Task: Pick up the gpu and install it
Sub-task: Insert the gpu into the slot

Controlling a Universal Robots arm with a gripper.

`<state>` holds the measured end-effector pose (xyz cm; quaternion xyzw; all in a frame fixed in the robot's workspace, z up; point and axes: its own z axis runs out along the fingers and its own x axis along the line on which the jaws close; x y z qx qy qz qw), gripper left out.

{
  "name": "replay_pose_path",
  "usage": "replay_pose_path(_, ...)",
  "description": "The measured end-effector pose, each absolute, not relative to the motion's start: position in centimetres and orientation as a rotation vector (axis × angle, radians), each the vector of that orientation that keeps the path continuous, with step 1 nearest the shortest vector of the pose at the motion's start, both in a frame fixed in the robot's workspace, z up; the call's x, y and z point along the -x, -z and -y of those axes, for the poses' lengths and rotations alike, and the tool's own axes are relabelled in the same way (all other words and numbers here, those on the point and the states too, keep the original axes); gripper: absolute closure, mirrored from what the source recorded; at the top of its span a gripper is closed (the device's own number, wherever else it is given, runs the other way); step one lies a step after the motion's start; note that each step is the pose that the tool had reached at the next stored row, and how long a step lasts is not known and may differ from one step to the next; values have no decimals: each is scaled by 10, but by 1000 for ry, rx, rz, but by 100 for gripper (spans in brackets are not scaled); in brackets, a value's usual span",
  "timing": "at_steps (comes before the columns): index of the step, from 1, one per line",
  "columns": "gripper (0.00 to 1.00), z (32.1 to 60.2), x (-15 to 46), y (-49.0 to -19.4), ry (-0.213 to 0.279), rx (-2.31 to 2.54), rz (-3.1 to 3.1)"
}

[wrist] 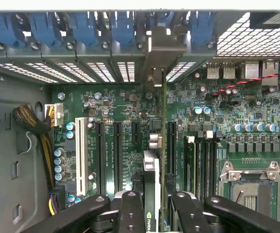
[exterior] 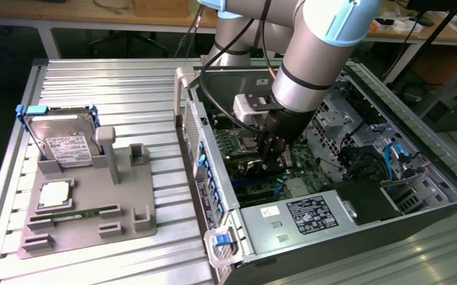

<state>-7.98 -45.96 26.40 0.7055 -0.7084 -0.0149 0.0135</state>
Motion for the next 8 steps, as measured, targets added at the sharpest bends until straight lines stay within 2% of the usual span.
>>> replay_pose_path(8, 73, 460, 80, -261, 43, -2196, 2205)
